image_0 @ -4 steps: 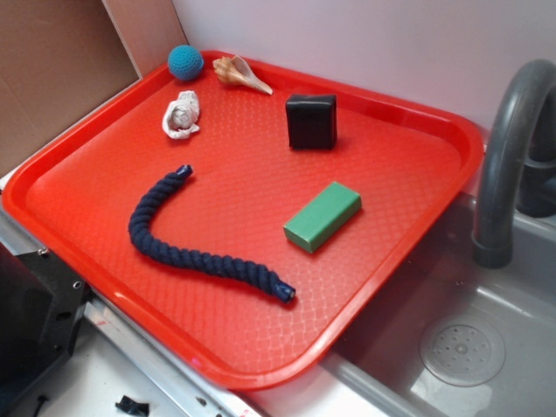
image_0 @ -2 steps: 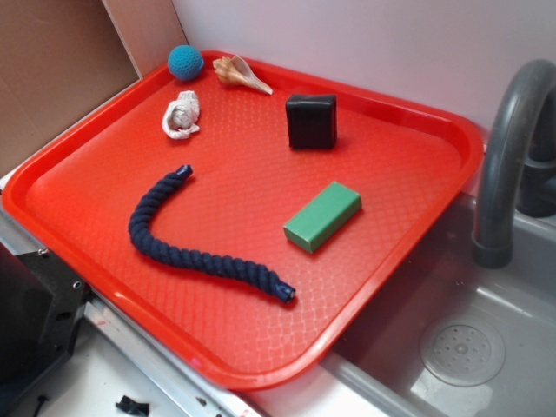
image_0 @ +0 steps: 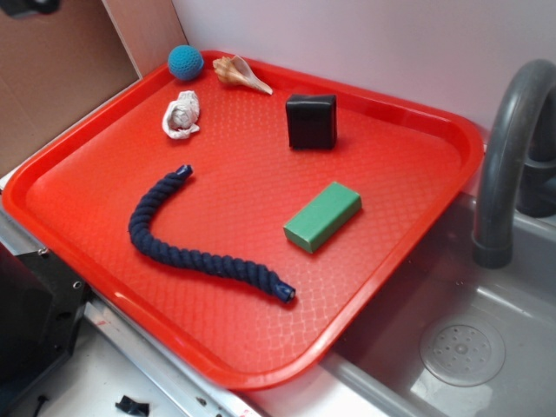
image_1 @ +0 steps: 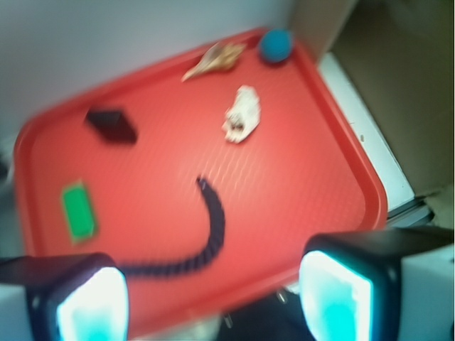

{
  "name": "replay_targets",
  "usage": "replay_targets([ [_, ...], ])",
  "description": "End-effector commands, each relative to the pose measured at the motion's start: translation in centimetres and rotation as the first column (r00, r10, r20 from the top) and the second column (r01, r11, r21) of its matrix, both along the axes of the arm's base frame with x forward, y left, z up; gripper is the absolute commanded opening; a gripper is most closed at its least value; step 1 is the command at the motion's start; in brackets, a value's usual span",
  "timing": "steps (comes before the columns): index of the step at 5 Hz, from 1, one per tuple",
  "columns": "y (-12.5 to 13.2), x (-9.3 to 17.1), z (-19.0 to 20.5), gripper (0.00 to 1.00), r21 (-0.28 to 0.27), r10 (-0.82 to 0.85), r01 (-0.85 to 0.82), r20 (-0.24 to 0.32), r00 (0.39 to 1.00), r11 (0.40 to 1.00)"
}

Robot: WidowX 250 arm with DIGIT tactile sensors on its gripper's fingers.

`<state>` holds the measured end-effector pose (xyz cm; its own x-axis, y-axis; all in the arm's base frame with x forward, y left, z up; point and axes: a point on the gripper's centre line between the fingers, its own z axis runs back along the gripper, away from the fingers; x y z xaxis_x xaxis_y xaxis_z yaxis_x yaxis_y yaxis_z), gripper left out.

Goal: Grab the white paper.

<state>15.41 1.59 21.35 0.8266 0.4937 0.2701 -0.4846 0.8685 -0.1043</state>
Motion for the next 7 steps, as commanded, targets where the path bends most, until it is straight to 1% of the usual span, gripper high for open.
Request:
replay_targets([
  [1,4.3,4.3,-6.0,1.00,-0.007,0.394,-0.396,0.115,0.912,0.918],
  [2,6.2,6.7,-9.4,1.00,0.027,0.478,-0.483,0.114,0.871,0.875],
  [3,7.7,8.4,-12.0,1.00,0.053,0.465,-0.469,0.076,0.882,0.881],
  [4,8.3,9.3,-14.7,1.00,0.065,0.470,-0.472,0.041,0.882,0.879],
  [5,9.0,9.4,-16.3,1.00,0.081,0.472,-0.472,0.022,0.881,0.878],
  [6,9.4,10.0,-17.3,1.00,0.066,0.460,-0.460,0.011,0.888,0.886],
  [7,9.4,10.5,-17.6,1.00,0.066,0.469,-0.468,0.005,0.883,0.881],
])
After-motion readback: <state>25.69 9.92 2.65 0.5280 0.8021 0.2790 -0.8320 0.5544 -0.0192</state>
